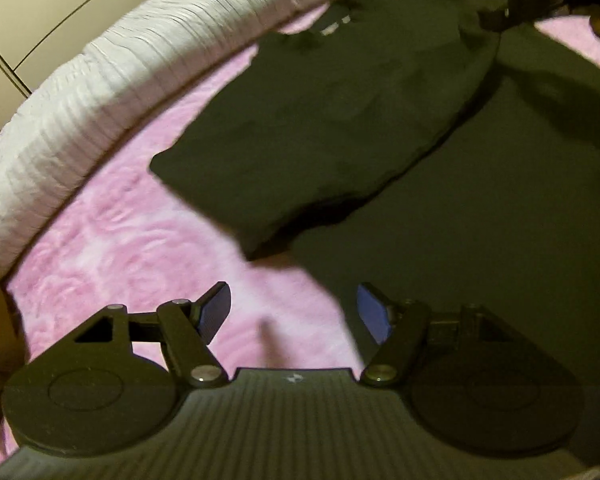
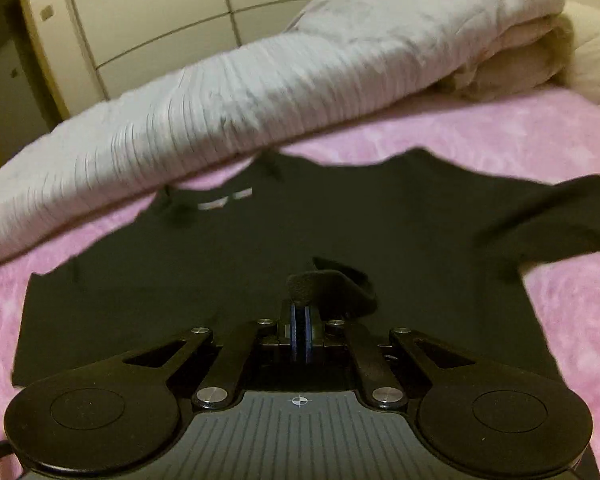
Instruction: Fold clothes
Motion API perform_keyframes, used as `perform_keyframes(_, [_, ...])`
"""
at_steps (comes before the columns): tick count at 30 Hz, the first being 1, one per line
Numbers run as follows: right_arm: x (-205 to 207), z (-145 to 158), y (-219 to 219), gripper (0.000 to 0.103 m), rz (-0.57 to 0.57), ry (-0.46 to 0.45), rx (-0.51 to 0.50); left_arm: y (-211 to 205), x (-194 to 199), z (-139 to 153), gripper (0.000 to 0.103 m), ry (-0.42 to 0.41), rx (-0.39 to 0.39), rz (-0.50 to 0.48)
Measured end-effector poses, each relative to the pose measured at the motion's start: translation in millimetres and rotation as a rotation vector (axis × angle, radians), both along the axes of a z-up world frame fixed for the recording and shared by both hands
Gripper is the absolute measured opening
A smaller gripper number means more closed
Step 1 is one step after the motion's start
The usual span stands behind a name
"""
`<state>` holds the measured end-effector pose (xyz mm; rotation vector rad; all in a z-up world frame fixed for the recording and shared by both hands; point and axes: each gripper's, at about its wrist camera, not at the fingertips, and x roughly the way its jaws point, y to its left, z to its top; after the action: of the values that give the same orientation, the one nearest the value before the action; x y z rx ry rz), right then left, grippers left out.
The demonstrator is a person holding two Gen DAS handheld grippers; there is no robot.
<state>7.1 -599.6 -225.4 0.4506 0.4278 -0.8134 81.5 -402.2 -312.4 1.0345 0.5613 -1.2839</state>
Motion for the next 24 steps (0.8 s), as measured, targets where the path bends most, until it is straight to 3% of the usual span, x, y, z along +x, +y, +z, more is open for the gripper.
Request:
perform_keyframes(4, [-46, -34, -31, 0.002, -0.044, 0.017, 0.099, -19, -7, -7, 0.066, -0.028, 0.019, 0.038])
perform_keyframes(7, [-87, -28, -32, 0.002, -0.117, -0.004, 0.087, -31, -3, -5, 0.066, -0.046, 0.019, 0.056])
perform_keyframes(10, [-111, -54, -32, 0.003, -0.175, 0.058, 0.173, -41, -3, -12, 0.066, -0.048, 0.021, 0.045])
perform_keyframes(15, [-111, -81, -28, 0.003, -0.129, 0.141, 0.197, -50, 6, -18, 0.066, -0.022, -0.004, 0.091])
perform_keyframes(24, [-111, -83, -32, 0.003, -0.119, 0.191, 0.234, -38, 41, -17, 0.064, 0.032, -0.034, 0.311])
